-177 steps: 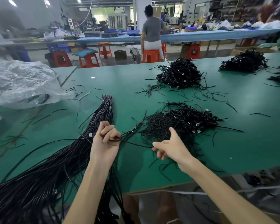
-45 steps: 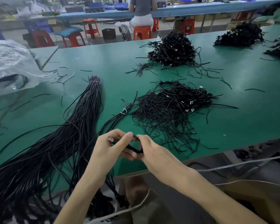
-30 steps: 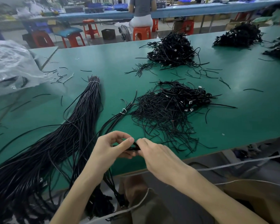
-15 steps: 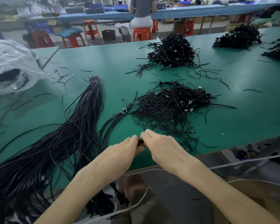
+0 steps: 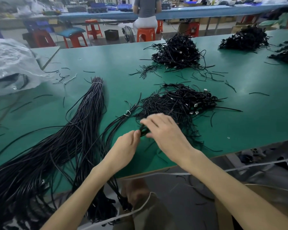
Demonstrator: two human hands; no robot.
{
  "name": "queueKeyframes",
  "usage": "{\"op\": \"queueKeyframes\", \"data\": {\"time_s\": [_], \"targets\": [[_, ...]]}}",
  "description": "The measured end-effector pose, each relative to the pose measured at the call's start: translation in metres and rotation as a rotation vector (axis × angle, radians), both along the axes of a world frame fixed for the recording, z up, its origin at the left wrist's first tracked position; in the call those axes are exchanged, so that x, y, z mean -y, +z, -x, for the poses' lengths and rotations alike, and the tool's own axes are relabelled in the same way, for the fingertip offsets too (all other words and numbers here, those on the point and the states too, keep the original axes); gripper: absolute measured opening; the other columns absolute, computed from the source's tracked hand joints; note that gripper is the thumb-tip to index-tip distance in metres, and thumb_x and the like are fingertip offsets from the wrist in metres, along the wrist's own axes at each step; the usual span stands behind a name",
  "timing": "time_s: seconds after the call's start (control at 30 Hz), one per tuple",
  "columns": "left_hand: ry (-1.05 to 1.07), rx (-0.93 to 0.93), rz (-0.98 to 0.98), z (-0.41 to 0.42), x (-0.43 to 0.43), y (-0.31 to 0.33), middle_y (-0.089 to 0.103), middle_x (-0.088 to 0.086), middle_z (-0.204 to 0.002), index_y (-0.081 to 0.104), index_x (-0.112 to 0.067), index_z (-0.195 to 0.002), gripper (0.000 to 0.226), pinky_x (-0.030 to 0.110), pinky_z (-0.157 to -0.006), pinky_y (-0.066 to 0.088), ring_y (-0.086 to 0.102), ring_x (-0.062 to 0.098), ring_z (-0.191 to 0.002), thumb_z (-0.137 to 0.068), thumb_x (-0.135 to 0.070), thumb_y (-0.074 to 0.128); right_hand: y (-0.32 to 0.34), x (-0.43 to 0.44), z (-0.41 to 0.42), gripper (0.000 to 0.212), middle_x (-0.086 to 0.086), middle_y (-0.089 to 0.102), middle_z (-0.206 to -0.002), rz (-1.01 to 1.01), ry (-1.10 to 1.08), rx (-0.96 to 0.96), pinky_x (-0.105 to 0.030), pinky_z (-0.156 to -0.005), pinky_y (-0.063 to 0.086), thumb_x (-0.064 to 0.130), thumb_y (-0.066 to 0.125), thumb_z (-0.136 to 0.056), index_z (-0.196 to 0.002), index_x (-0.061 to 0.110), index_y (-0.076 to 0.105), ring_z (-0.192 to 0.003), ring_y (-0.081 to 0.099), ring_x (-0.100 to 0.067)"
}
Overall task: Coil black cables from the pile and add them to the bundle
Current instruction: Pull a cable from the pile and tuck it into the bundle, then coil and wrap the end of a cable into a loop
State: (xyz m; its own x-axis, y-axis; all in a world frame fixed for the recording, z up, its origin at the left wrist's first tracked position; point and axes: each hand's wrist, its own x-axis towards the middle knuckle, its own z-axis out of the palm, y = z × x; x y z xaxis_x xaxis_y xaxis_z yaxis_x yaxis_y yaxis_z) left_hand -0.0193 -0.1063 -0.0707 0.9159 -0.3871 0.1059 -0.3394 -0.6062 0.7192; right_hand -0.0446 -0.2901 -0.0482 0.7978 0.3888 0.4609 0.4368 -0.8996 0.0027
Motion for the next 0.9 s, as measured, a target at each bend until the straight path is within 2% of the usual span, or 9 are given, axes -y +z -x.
{"op": "queueKeyframes", "data": {"time_s": [0.07, 0.13, 0.27, 0.37, 0.43, 0.57, 0.73, 0.9], "targets": [[0.103, -0.027, 0.109, -0.008, -0.002, -0.003, 0.034, -0.003, -0.059, 0.033, -0.014, -0.07, 0.045, 0.035, -0.054, 0.025, 0.028, 0.014, -0.053, -0.112, -0.03, 0.034, -0.001, 0.005, -0.004, 0.047, -0.01, 0.057, -0.13, -0.091, -0.104, 0.125, -0.039, -0.107, 0.043, 0.012, 0.073, -0.09, -0.135, 0.009, 0.059, -0.123, 0.05, -0.028], [0.192, -0.103, 0.251, -0.015, -0.004, -0.004, 0.029, -0.009, -0.055, 0.029, -0.017, -0.067, 0.044, 0.037, -0.054, 0.021, 0.023, 0.014, -0.05, -0.111, -0.021, 0.033, -0.003, 0.014, -0.011, 0.04, -0.009, 0.057, -0.123, -0.181, -0.173, 0.149, -0.037, -0.1, 0.046, 0.005, 0.072, -0.09, -0.128, 0.01, 0.06, -0.115, 0.05, -0.026], [0.243, -0.135, 0.343, -0.013, 0.001, -0.006, 0.026, -0.007, -0.056, 0.027, -0.018, -0.068, 0.045, 0.036, -0.053, 0.021, 0.021, 0.015, -0.05, -0.112, -0.026, 0.03, -0.015, 0.041, -0.028, 0.028, -0.007, 0.057, -0.122, -0.218, -0.358, -0.083, -0.039, -0.102, 0.045, 0.014, 0.069, -0.097, -0.124, 0.01, 0.062, -0.117, 0.048, -0.026], [0.25, -0.172, 0.403, -0.012, 0.001, -0.005, 0.024, -0.006, -0.056, 0.027, -0.019, -0.068, 0.045, 0.028, -0.046, 0.02, 0.018, 0.014, -0.048, -0.112, -0.028, 0.03, -0.024, 0.054, -0.038, 0.025, -0.007, 0.058, -0.124, -0.206, -0.392, -0.171, -0.041, -0.102, 0.043, 0.015, 0.063, -0.101, -0.125, 0.012, 0.065, -0.12, 0.045, -0.026], [0.24, -0.227, 0.448, -0.014, -0.003, -0.005, 0.024, -0.007, -0.057, 0.029, -0.018, -0.07, 0.044, 0.022, -0.042, 0.02, 0.018, 0.013, -0.047, -0.112, -0.032, 0.031, -0.024, 0.056, -0.043, 0.022, -0.006, 0.062, -0.121, -0.213, -0.393, -0.193, -0.042, -0.1, 0.044, 0.015, 0.063, -0.101, -0.122, 0.012, 0.067, -0.12, 0.045, -0.026], [0.215, -0.253, 0.477, -0.014, -0.006, -0.006, 0.025, -0.006, -0.059, 0.036, -0.014, -0.077, 0.042, 0.022, -0.042, 0.021, 0.019, 0.014, -0.048, -0.112, -0.035, 0.032, -0.02, 0.056, -0.048, 0.008, -0.003, 0.065, -0.11, -0.196, -0.386, -0.181, -0.04, -0.099, 0.043, 0.018, 0.066, -0.099, -0.106, 0.015, 0.067, -0.113, 0.046, -0.025], [0.209, -0.26, 0.489, -0.015, -0.006, -0.008, 0.026, -0.009, -0.058, 0.036, -0.015, -0.077, 0.042, 0.02, -0.042, 0.022, 0.02, 0.013, -0.048, -0.112, -0.037, 0.031, -0.016, 0.063, -0.05, 0.013, 0.0, 0.062, -0.111, -0.186, -0.355, -0.227, -0.036, -0.094, 0.043, 0.024, 0.064, -0.1, -0.111, 0.018, 0.068, -0.111, 0.045, -0.022], [0.205, -0.263, 0.495, -0.013, -0.005, -0.006, 0.027, -0.01, -0.058, 0.037, -0.014, -0.079, 0.042, 0.021, -0.042, 0.022, 0.02, 0.012, -0.048, -0.112, -0.038, 0.031, -0.014, 0.065, -0.05, 0.007, 0.002, 0.06, -0.101, -0.195, -0.334, -0.174, -0.037, -0.095, 0.042, 0.021, 0.069, -0.097, -0.096, 0.016, 0.074, -0.106, 0.046, -0.021]]}}
